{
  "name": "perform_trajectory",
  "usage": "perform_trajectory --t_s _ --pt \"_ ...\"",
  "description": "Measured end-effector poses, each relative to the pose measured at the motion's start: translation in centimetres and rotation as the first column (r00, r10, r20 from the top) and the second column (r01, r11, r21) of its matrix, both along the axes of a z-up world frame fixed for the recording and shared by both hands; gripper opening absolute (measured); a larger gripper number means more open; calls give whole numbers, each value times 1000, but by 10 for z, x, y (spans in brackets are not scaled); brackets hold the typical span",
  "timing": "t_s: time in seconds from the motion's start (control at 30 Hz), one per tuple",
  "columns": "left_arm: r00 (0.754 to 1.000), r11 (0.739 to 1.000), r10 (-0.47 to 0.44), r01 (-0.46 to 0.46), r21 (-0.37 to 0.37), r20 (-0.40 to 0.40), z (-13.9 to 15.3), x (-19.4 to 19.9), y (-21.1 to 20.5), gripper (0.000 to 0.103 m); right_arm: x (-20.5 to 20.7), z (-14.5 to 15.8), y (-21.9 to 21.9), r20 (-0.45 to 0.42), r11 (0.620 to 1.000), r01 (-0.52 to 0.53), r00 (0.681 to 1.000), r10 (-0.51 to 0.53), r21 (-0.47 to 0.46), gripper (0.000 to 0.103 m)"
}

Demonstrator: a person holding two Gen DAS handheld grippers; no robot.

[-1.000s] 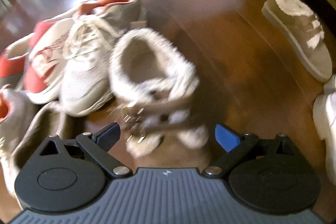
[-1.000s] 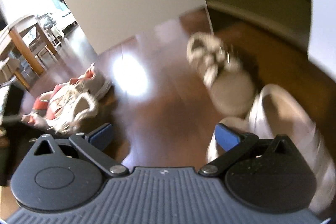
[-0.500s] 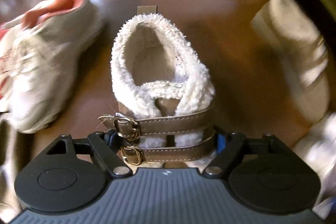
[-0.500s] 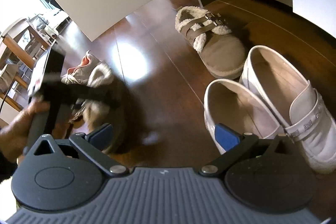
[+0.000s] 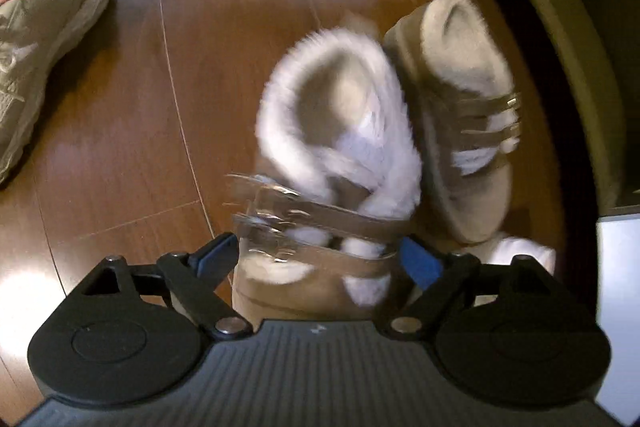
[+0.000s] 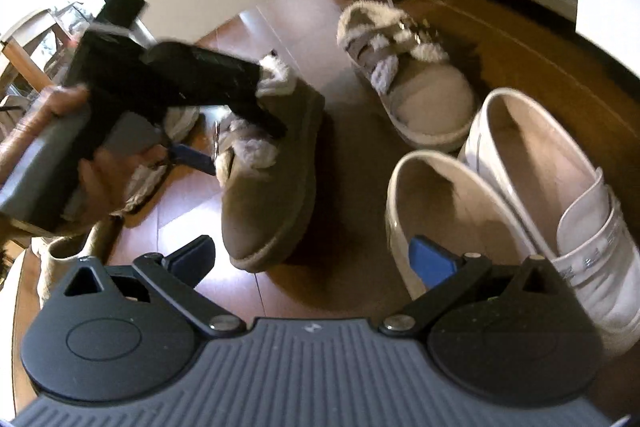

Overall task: Organize scattered shoes
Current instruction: 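Grasp the second brown buckle shoe with the left gripper and carry it toward the first, then push the brown buckle shoe alongside its mate with the right gripper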

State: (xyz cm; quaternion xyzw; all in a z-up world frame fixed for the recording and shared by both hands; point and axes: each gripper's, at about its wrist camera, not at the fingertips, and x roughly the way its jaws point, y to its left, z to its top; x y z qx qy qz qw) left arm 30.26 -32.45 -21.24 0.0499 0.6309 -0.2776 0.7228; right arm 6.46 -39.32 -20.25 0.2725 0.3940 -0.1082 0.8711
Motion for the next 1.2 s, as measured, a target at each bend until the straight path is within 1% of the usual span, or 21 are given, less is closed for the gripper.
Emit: perform_trajectory --t_s 0.03,0.13,0.23,0.3,0.43,0.47,0.5,0.53,0.57,0.6,0.63,0.73,0.77,0.8,0.83,0.9,0.93,0.97,1.0,1.1,1.2 --pt "999 1000 -18 18 10 46 11 -3 4 90 2 -1 2 0 1000 0 1000 0 8 102" --pt "974 991 -77 51 124 215 34 -14 34 91 11 1 14 13 1000 -26 1000 26 7 102" --pt "951 979 -94 35 199 293 44 -16 69 92 30 -3 31 4 998 -59 998 59 -38 102" --pt "950 976 -91 25 218 298 46 -16 82 91 57 -9 44 -23 986 -92 996 90 -141 102" --pt "957 974 -101 39 223 272 44 -20 96 91 116 -21 42 -84 966 -97 993 79 -240 101" --pt "958 974 -104 44 221 267 43 -21 97 91 127 -24 37 -99 965 -99 992 77 -244 94" --pt "959 975 -108 49 219 263 44 -22 99 91 138 -28 32 -114 964 -101 991 75 -247 81" --pt "960 975 -112 56 216 258 45 -23 101 92 149 -31 28 -129 963 -103 989 72 -251 81" --pt "960 975 -115 60 216 256 46 -24 104 92 157 -32 21 -128 962 -134 986 106 -238 78" --pt "960 975 -117 63 213 253 47 -24 107 92 160 -31 18 -129 959 -156 983 128 -237 74" --pt "961 977 -114 61 206 252 48 -24 111 92 165 -30 10 -130 952 -190 978 163 -238 74" --pt "966 982 -85 40 183 246 51 -20 121 92 174 -29 -17 -134 941 -272 959 248 -204 79" --pt "967 983 -78 34 181 243 51 -18 123 92 178 -28 -28 -145 933 -312 946 288 -182 84" --pt "968 983 -71 27 180 242 50 -17 124 92 179 -26 -32 -151 928 -328 941 304 -176 94" --pt "968 984 -65 22 179 241 50 -16 125 92 178 -20 -34 -157 918 -344 935 317 -198 98" --pt "970 984 -59 17 178 235 49 -15 125 92 176 -11 -33 -176 895 -381 922 346 -233 100" --pt "972 984 -58 17 178 228 48 -15 124 92 176 -12 -31 -185 888 -394 916 357 -236 98" --pt "973 984 -61 20 179 224 47 -16 123 92 178 -15 -24 -209 865 -427 901 382 -263 83" --pt "973 983 -66 26 179 223 48 -18 122 92 179 -15 -23 -217 854 -446 892 397 -270 80" --pt "970 982 -86 45 182 226 49 -22 118 92 183 -16 -24 -233 829 -487 870 434 -276 76" --pt "965 980 -113 69 187 236 49 -28 114 92 186 -15 -37 -231 794 -540 840 490 -279 76"
